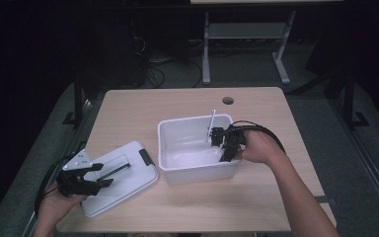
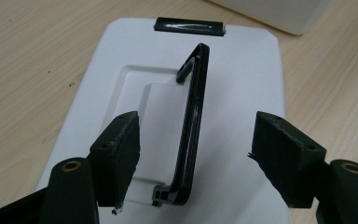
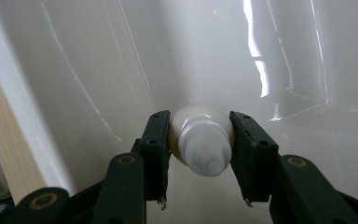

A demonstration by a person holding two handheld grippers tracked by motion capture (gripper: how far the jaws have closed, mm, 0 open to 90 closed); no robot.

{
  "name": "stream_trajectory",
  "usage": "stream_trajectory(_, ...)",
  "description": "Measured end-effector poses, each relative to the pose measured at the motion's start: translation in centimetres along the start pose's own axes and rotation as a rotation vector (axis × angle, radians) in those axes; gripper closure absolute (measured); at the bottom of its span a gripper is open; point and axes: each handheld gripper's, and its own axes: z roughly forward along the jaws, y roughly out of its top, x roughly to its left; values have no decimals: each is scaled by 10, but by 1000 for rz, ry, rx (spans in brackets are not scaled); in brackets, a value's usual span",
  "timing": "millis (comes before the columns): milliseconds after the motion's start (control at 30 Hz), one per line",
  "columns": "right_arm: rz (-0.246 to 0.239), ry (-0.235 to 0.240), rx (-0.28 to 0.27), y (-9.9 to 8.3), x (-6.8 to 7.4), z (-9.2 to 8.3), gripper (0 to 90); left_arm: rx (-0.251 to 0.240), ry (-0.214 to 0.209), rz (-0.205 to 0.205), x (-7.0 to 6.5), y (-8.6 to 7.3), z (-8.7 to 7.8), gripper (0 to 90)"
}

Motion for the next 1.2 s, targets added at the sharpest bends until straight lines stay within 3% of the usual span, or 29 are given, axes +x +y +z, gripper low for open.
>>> stream_trajectory(867, 13, 1, -14, 1, -2, -3, 604, 3, 5, 0, 0, 0, 0, 313)
stream_trajectory(1200, 19, -20, -37, -1, 0, -19, 595, 8, 3, -3, 1, 0, 1, 313)
